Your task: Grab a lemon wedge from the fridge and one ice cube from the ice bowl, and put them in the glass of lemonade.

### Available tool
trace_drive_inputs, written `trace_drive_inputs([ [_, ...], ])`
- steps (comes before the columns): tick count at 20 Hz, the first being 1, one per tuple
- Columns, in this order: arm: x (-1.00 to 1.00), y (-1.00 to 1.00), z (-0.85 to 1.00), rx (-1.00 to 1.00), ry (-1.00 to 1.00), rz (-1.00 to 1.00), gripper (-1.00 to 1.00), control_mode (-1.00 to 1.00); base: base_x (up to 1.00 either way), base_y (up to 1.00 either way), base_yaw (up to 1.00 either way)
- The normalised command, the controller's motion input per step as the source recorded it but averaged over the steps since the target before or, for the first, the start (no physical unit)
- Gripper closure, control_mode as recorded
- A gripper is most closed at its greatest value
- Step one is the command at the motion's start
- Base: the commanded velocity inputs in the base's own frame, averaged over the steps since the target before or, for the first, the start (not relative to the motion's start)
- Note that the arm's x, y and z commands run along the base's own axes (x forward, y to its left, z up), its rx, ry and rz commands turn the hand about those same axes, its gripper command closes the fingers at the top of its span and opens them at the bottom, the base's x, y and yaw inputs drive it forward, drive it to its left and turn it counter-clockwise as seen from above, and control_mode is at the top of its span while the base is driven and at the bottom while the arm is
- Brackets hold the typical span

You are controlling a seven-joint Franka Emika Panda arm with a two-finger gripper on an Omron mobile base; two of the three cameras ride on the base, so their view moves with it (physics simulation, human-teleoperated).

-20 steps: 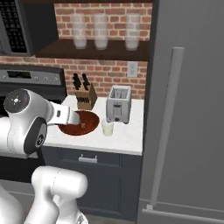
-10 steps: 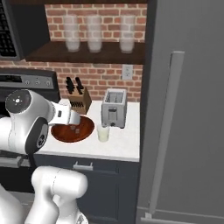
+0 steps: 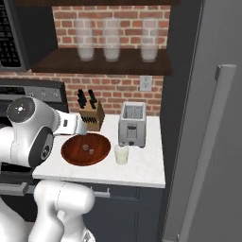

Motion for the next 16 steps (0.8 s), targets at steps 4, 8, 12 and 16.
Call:
trace_drive_inputs([
  [4, 0.00, 0.00, 0.00, 0.00, 0.00, 0.00, -1.00, 1.00, 0.39, 0.69, 0.00],
  [8, 0.00, 0.00, 0.00, 0.00, 0.00, 0.00, -1.00, 1.00, 0.54, 0.14, 0.00],
  [12, 0.00, 0.00, 0.00, 0.00, 0.00, 0.00, -1.00, 1.00, 0.49, 0.00, 0.00],
  [16, 0.24, 0.00, -0.24, 0.00, 0.17, 0.00, -1.00, -1.00, 0.24, 0.00, 0.00],
])
